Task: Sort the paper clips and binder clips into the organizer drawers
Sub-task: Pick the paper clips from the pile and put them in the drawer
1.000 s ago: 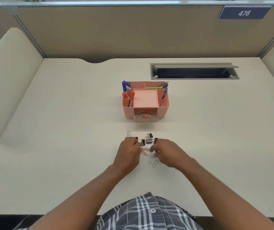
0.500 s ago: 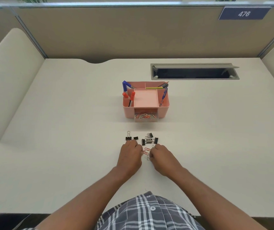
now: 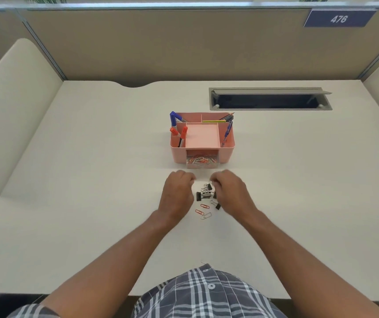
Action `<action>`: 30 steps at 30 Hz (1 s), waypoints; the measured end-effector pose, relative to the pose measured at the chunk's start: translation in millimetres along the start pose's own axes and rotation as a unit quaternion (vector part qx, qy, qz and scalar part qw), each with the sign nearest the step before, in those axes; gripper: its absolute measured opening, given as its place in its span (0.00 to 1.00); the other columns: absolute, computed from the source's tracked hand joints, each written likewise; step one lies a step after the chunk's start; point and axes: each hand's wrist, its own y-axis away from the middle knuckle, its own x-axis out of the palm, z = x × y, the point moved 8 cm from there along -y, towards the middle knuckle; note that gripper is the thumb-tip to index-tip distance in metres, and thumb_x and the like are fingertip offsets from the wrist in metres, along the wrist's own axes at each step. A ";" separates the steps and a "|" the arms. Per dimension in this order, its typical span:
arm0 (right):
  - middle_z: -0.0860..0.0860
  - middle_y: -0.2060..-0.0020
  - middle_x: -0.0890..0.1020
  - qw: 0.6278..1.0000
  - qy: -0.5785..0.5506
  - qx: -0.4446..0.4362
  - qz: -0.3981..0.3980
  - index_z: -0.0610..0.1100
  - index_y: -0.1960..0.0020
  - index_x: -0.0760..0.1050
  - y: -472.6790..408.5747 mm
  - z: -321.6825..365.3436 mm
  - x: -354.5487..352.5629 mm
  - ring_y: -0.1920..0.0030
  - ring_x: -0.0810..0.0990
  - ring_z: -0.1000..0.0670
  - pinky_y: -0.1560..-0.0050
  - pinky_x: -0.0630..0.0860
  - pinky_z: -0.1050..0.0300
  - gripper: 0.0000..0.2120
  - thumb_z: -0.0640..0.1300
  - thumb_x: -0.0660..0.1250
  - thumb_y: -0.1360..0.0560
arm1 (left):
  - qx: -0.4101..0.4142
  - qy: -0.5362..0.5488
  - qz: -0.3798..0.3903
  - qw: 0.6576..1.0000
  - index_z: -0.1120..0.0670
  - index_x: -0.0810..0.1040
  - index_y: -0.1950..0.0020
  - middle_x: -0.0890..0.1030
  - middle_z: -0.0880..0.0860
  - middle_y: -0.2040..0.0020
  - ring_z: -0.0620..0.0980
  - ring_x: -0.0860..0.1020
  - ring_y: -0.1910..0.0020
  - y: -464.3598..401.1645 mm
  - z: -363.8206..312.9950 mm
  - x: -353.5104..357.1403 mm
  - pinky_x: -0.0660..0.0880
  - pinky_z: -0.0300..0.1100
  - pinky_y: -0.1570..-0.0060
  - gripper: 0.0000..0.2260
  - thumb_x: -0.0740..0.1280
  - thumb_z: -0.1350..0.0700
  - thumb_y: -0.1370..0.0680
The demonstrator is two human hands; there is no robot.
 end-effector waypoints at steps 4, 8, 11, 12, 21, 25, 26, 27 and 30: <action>0.46 0.57 0.80 0.997 -0.010 -0.035 -0.067 0.40 0.52 0.79 -38.0 20.2 -30.3 0.57 0.77 0.45 0.57 0.76 0.50 0.08 0.36 0.61 0.22 | 0.010 0.013 -0.029 0.999 0.60 0.81 0.54 0.81 0.57 0.60 0.55 0.74 0.60 -43.1 -11.5 -21.8 0.72 0.46 0.61 0.08 0.65 0.69 0.26; 0.43 0.55 0.81 0.998 0.027 -0.020 -0.049 0.38 0.49 0.81 -64.2 21.6 -28.4 0.55 0.78 0.43 0.53 0.77 0.47 0.10 0.36 0.61 0.21 | 0.013 0.010 -0.015 1.000 0.61 0.82 0.53 0.83 0.58 0.58 0.57 0.76 0.58 -65.5 -13.8 -20.3 0.75 0.52 0.57 0.07 0.65 0.67 0.25; 0.44 0.55 0.82 0.998 0.029 -0.017 -0.045 0.39 0.49 0.81 -65.4 19.8 -26.7 0.55 0.78 0.44 0.54 0.77 0.50 0.10 0.36 0.61 0.21 | 0.026 0.018 -0.019 0.999 0.60 0.82 0.53 0.83 0.57 0.58 0.56 0.76 0.58 -64.9 -13.9 -18.7 0.75 0.51 0.57 0.06 0.65 0.67 0.24; 0.45 0.56 0.82 0.998 0.019 -0.019 -0.050 0.40 0.50 0.81 -61.0 18.3 -27.5 0.56 0.78 0.45 0.56 0.76 0.52 0.09 0.36 0.61 0.22 | 0.034 0.027 -0.027 0.999 0.60 0.81 0.54 0.82 0.56 0.59 0.55 0.76 0.59 -60.5 -13.3 -19.7 0.75 0.48 0.59 0.06 0.65 0.68 0.25; 0.47 0.50 0.79 0.982 0.093 0.036 0.163 0.50 0.42 0.80 18.5 -26.7 44.3 0.48 0.78 0.45 0.49 0.74 0.52 0.12 0.45 0.65 0.24 | 0.082 0.031 0.097 0.991 0.58 0.80 0.53 0.78 0.55 0.59 0.56 0.74 0.58 41.0 1.0 32.1 0.73 0.51 0.57 0.06 0.68 0.65 0.29; 0.47 0.45 0.76 0.977 0.111 0.026 0.179 0.47 0.40 0.76 39.1 -29.1 68.5 0.42 0.74 0.44 0.47 0.74 0.50 0.13 0.46 0.67 0.24 | 0.077 -0.014 0.142 0.987 0.57 0.81 0.52 0.77 0.54 0.57 0.56 0.74 0.56 61.1 3.6 49.3 0.72 0.51 0.57 0.05 0.67 0.60 0.27; 0.47 0.45 0.75 0.977 0.116 0.025 0.175 0.47 0.40 0.75 41.1 -28.4 71.6 0.42 0.73 0.45 0.47 0.75 0.49 0.13 0.46 0.66 0.24 | 0.071 -0.020 0.145 0.987 0.57 0.81 0.53 0.77 0.54 0.57 0.56 0.73 0.56 61.5 4.5 51.1 0.72 0.51 0.57 0.05 0.67 0.60 0.26; 0.47 0.45 0.75 0.978 0.118 0.025 0.169 0.47 0.40 0.75 41.9 -27.3 73.4 0.42 0.72 0.45 0.48 0.75 0.49 0.13 0.46 0.66 0.24 | 0.065 -0.026 0.149 0.986 0.57 0.81 0.53 0.77 0.54 0.57 0.56 0.74 0.55 60.6 5.0 52.7 0.72 0.51 0.57 0.04 0.67 0.59 0.26; 0.47 0.49 0.75 0.981 0.119 0.015 0.152 0.45 0.45 0.76 40.7 -22.7 75.2 0.44 0.73 0.44 0.52 0.75 0.48 0.08 0.44 0.63 0.23 | 0.057 -0.048 0.165 0.983 0.56 0.80 0.54 0.76 0.54 0.56 0.56 0.73 0.54 56.9 6.6 56.5 0.71 0.50 0.56 0.04 0.67 0.57 0.25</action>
